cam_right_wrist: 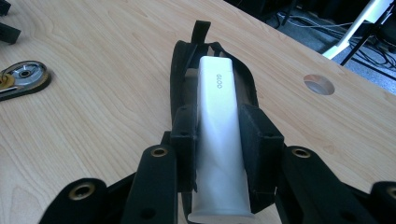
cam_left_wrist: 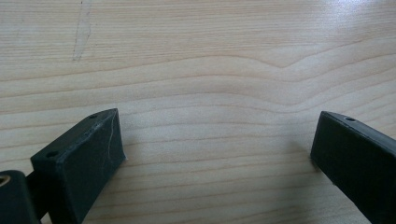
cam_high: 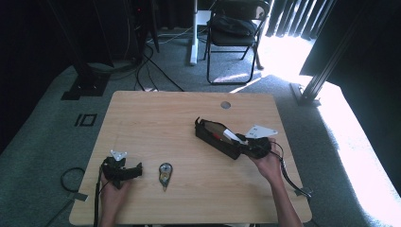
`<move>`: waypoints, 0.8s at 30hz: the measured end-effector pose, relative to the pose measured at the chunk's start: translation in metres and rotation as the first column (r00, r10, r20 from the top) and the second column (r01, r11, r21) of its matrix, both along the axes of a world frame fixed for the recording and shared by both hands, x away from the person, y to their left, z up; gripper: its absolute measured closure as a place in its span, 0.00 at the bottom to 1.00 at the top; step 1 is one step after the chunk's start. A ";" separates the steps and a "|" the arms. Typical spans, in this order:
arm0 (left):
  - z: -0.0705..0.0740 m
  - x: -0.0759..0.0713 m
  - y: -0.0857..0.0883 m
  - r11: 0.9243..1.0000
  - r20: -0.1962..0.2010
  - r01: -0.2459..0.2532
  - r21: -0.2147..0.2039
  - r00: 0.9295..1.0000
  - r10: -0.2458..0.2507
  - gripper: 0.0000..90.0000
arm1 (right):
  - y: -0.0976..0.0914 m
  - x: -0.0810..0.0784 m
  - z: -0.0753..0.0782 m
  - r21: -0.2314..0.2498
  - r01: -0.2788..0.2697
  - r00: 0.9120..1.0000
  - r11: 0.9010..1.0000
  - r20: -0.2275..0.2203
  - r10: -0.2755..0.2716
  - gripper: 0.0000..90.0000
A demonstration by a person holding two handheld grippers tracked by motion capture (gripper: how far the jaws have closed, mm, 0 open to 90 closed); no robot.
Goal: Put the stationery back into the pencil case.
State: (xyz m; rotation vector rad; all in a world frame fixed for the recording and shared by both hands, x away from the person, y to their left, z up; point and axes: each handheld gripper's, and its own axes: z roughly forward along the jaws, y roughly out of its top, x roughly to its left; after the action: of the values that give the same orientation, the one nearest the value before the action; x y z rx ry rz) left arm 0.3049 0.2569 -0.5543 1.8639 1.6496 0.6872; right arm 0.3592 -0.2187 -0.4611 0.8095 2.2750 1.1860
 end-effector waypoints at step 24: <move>0.000 0.000 0.000 1.000 0.000 0.000 0.000 1.000 0.000 0.03 | 0.016 0.021 -0.008 -0.008 0.018 0.999 1.000 -0.032 -0.018 0.76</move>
State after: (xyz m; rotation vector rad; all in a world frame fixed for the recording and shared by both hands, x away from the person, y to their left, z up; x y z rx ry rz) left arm 0.3049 0.2569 -0.5543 1.8637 1.6495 0.6870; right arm 0.3799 -0.2028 -0.4688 0.8506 2.2918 1.1633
